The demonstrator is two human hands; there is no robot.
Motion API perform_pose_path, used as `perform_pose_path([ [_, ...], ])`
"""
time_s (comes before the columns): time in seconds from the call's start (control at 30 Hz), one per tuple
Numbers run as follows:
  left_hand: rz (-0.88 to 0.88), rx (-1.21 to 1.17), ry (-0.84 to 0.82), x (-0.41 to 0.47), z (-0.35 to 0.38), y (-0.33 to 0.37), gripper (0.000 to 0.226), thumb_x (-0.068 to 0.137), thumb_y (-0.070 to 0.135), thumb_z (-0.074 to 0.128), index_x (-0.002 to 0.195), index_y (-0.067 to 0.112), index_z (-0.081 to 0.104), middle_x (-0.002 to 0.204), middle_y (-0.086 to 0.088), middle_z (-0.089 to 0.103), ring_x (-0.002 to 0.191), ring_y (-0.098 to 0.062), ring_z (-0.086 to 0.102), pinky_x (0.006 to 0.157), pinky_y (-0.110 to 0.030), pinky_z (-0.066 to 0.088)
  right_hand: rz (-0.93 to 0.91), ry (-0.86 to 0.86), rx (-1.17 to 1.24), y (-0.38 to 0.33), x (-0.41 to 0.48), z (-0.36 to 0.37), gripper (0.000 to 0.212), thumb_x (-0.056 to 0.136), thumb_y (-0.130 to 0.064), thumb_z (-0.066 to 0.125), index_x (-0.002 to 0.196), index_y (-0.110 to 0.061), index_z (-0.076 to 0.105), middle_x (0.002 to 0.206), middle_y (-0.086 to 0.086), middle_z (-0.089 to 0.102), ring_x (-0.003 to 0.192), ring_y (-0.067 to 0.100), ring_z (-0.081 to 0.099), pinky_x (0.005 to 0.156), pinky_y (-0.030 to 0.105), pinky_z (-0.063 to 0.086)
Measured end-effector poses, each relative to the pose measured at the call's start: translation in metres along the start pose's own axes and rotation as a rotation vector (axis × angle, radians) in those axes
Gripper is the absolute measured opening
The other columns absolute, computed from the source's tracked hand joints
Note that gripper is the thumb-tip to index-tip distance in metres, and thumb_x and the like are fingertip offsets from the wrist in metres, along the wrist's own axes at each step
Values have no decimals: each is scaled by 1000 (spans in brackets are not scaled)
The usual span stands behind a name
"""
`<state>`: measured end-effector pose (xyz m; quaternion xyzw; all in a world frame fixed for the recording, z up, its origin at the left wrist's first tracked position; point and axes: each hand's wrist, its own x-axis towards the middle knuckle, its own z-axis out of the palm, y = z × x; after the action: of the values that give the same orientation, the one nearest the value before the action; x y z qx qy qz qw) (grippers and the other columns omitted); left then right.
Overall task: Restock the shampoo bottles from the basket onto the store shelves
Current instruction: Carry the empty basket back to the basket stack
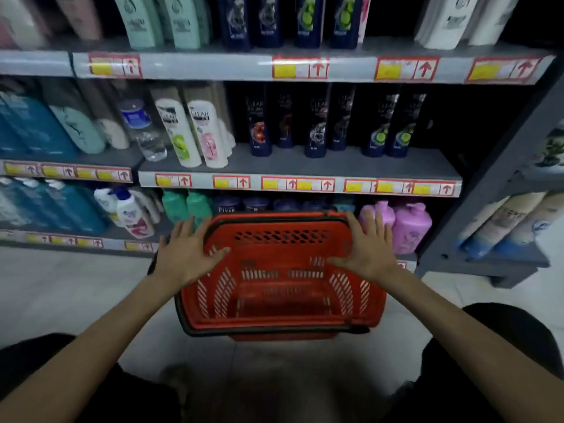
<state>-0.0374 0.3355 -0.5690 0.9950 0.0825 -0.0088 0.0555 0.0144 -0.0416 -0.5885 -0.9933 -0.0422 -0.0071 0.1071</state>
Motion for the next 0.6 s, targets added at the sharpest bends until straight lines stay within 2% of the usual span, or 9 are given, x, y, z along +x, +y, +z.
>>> perform_pose_path([
  [0.13,-77,-77,-132,2,50,-17,101,91,71,53,164,32,-5,169,-12,18,153,-42,23,115,-61,35,121,-62,-25,27,-5,54,128,67,-82,68,164,-28,3,169,22,-2,155,42,-7,122,64,3],
  [0.2,-142,-157,-155,3,65,-16,99,95,57,61,165,25,-3,167,-14,17,149,-46,25,110,-62,40,251,-71,32,33,-8,69,126,69,-75,73,163,-27,6,166,24,6,153,46,4,119,65,16],
  [0.3,-201,-140,-85,7,80,-20,100,92,41,71,164,16,7,162,-19,19,136,-55,36,102,-63,44,318,-36,207,35,-11,76,109,80,-48,76,161,-29,6,157,25,21,141,51,30,100,63,44],
  [0.4,-287,-187,-60,19,87,-23,99,88,38,75,162,16,13,156,-30,23,125,-60,45,99,-63,47,346,35,295,36,-8,72,98,86,-25,68,161,-28,6,143,22,37,117,51,53,86,59,49],
  [0.5,-396,-277,-84,25,88,-26,93,88,36,75,160,20,19,140,-37,39,119,-59,50,102,-60,44,462,57,348,40,-2,70,81,84,-13,62,157,-19,26,141,23,42,112,52,56,92,55,47],
  [0.6,-459,-358,-47,29,88,-26,84,89,34,76,154,17,25,135,-35,51,116,-56,56,98,-58,45,522,69,376,49,-2,76,51,82,-17,53,132,-8,49,123,25,54,103,50,57,88,54,48],
])
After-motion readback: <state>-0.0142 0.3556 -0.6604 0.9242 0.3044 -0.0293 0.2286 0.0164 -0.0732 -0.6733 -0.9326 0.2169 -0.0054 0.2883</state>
